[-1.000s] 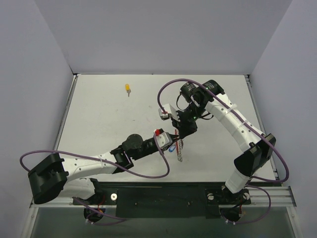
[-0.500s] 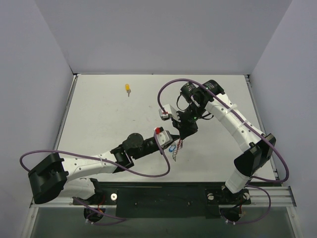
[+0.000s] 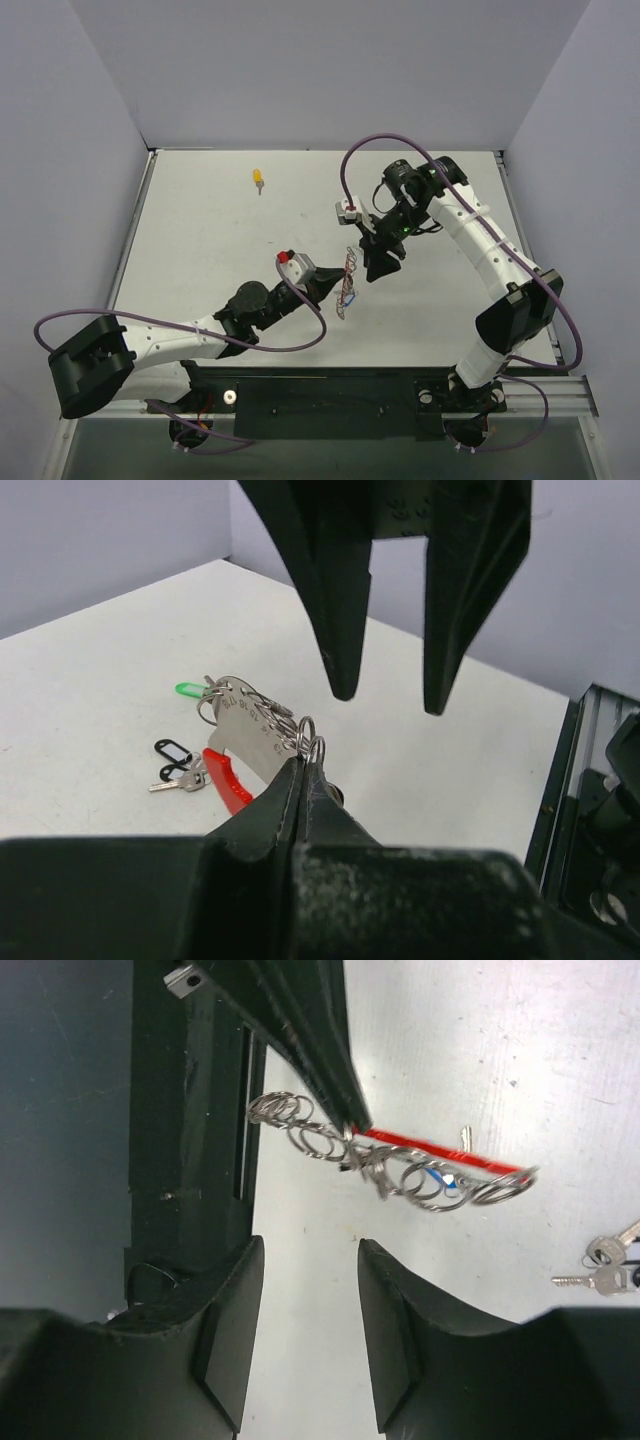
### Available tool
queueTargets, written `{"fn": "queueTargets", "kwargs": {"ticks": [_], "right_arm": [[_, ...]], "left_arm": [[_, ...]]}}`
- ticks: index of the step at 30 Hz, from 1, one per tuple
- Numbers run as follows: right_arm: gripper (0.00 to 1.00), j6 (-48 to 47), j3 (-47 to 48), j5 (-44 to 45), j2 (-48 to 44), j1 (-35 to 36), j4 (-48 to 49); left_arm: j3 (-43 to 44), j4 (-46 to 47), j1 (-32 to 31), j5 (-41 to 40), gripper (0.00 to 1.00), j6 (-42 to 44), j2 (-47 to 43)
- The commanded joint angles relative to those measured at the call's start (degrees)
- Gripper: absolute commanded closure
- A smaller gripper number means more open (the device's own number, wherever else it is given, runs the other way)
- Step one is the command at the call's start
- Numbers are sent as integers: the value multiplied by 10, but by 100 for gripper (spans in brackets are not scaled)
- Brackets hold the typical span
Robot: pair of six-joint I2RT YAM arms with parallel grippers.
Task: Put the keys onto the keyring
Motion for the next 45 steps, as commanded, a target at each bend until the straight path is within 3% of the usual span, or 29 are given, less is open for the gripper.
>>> {"fn": "queueTargets", "kwargs": {"ticks": [1, 9, 19, 45], "right_arm": [[61, -50, -32, -80, -27, -3, -121], [61, -116, -29, -110, -23, -6, -117], [61, 21, -3, -89, -45, -9, -2], [67, 118, -21, -102, -49, -2, 157]], "left_arm": [[-20, 150, 13, -29, 100, -75, -23], [-37, 221, 29, -10, 100, -124, -11], [-35, 225, 33, -25, 100, -140, -3], [-27, 251, 37, -30, 100, -153, 19]]}}
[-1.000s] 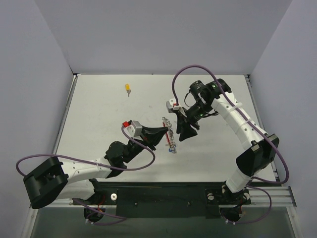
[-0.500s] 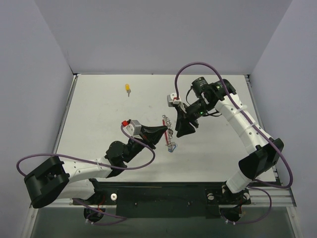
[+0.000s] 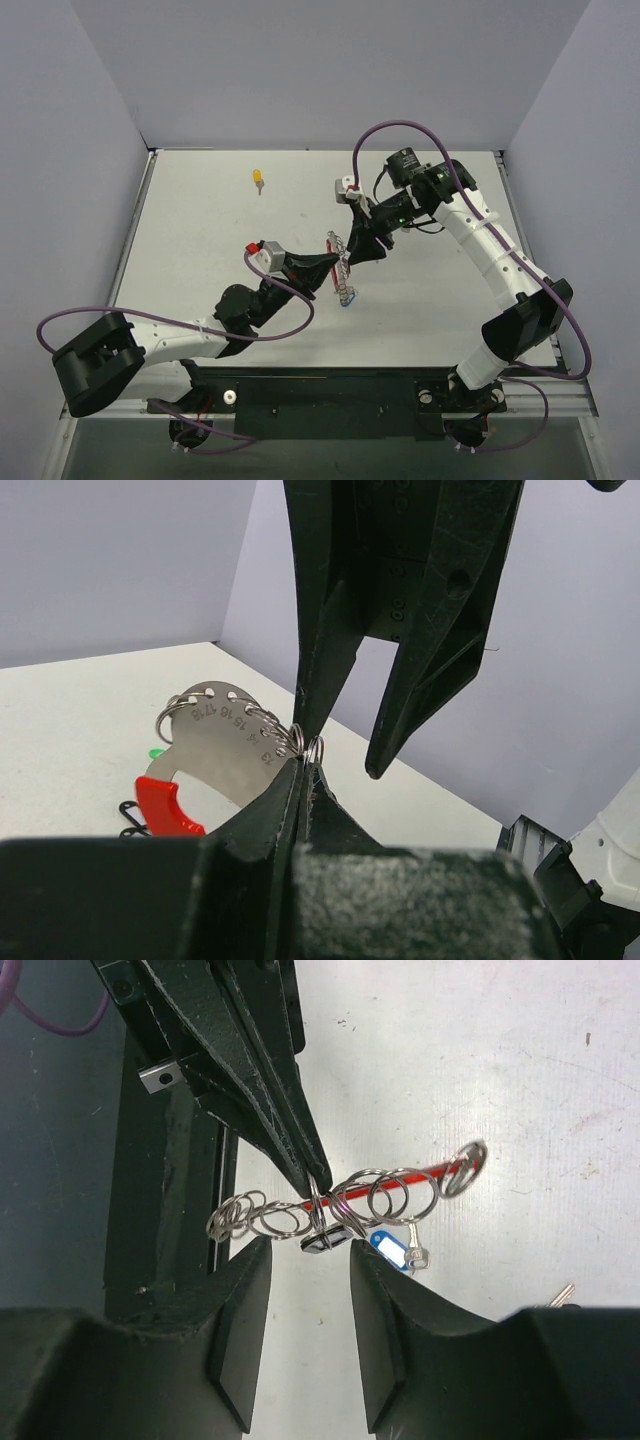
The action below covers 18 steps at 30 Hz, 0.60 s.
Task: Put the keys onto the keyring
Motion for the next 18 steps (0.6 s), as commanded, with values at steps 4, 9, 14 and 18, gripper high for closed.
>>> {"fn": "queueTargets", "kwargs": {"ticks": [4, 9, 14, 18], "right_arm": [[71, 16, -9, -23, -16, 12, 10], [75, 13, -22, -27, -16, 20, 11], [77, 14, -23, -30, -14, 22, 13], [80, 16, -20, -36, -11, 24, 13]], "left_arm": [[12, 64, 2, 2, 100, -10, 6], [10, 66, 3, -3, 100, -10, 4], [10, 65, 3, -1, 100, -12, 6], [8, 68, 3, 0, 100, -12, 8]]}}
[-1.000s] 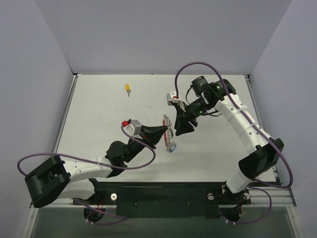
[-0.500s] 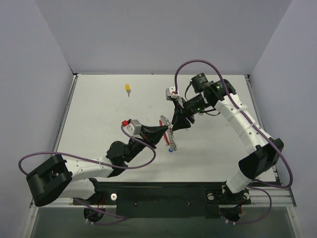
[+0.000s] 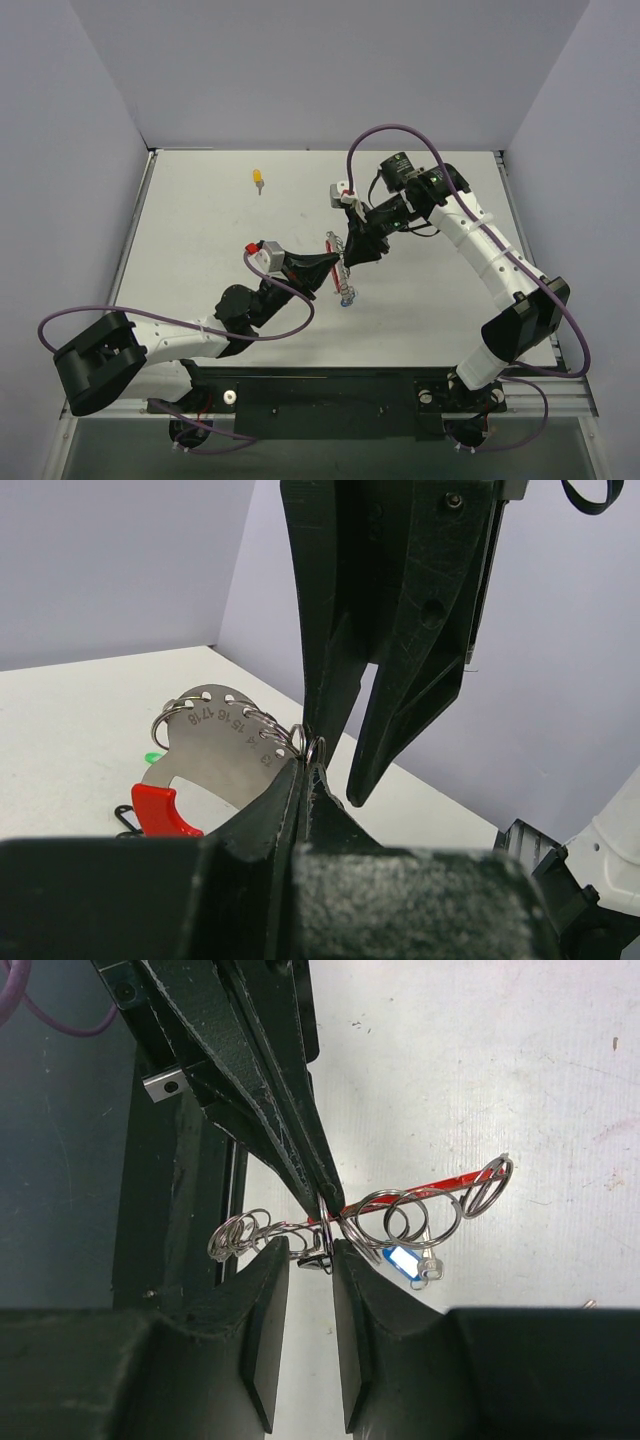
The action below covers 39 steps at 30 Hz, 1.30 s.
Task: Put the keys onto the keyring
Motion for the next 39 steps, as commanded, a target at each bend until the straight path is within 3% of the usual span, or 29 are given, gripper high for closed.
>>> {"fn": "queueTargets", "kwargs": {"ticks": [1, 14, 17, 26, 27, 30, 32, 34, 36, 39], "right_arm": [[82, 4, -1, -30, -10, 6, -5], [91, 35, -8, -23, -15, 3, 17], [100, 44, -8, -22, -15, 3, 18], [100, 53, -15, -5, -17, 6, 10], [100, 53, -16, 12, -18, 7, 4], [100, 32, -7, 61, -17, 11, -33], [100, -10, 12, 105, -7, 19, -97], [100, -50, 37, 158, 8, 31, -157], [100, -69, 57, 230, 21, 42, -206], [100, -76, 53, 274, 21, 55, -226]], "left_arm": [[8, 58, 3, -1, 100, -10, 3], [8, 59, 3, 3, 100, -14, 10], [8, 59, 3, 3, 100, -14, 11], [12, 33, 14, 51, 100, -20, 9], [9, 18, 18, 57, 96, -24, 5], [0, -30, 42, 128, 69, -24, -31], [0, -108, 49, 155, 60, 5, -74], [8, -247, 48, 169, 55, 57, -119], [15, -320, 47, 192, 53, 135, -153], [14, -364, 33, 224, 52, 203, -178]]}}
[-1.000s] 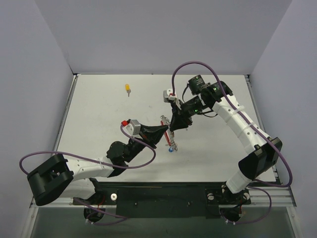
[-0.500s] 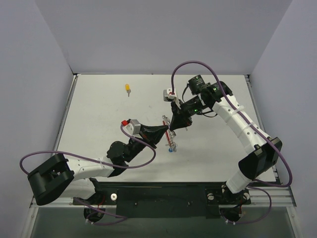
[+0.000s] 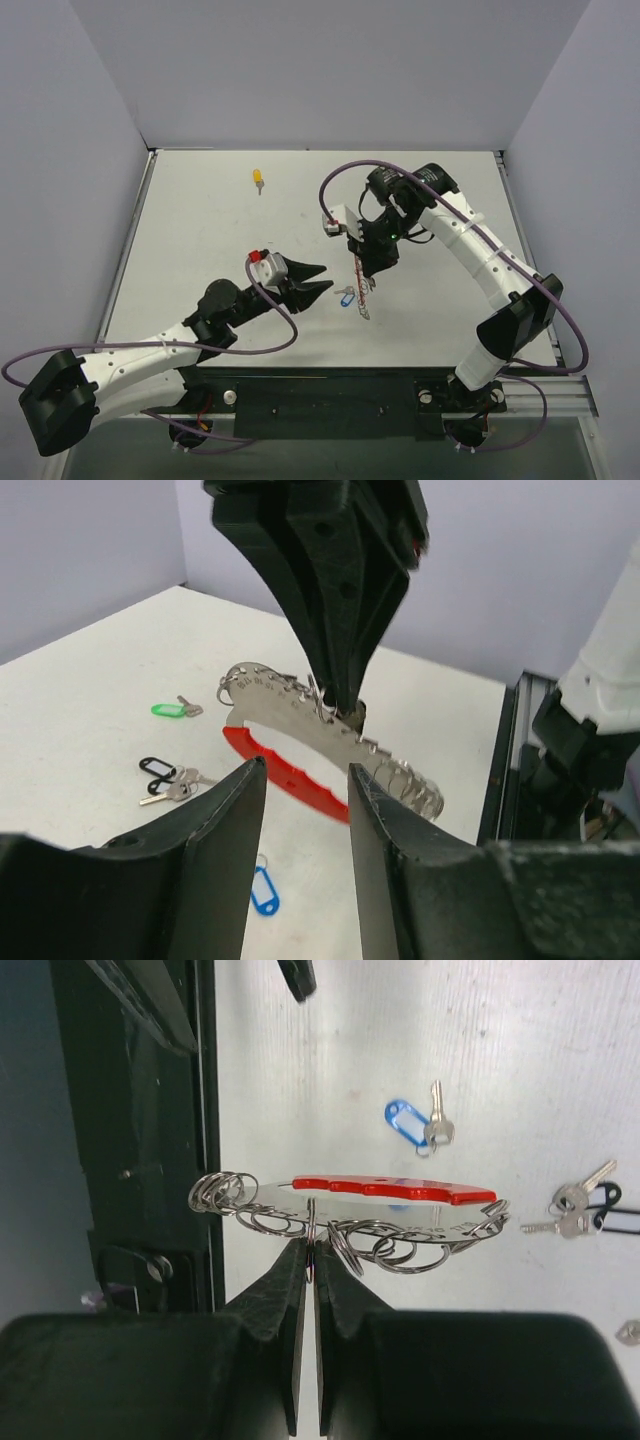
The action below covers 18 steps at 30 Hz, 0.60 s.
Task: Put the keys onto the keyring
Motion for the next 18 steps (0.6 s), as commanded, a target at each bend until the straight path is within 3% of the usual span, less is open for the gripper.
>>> {"fn": "queueTargets", "kwargs": {"ticks": [1, 6, 13, 18], "right_arm": [[100, -40, 18, 114, 2, 23, -109], [100, -27, 23, 156, 8, 48, -110], [100, -27, 19, 156, 18, 55, -120], [100, -31, 10, 145, 21, 54, -119]], "left_arm": [[16, -134, -25, 69, 52, 159, -25], [46, -110, -73, 32, 51, 227, 32], [74, -15, -78, 12, 57, 213, 129], [86, 34, -82, -14, 56, 205, 164]]}}
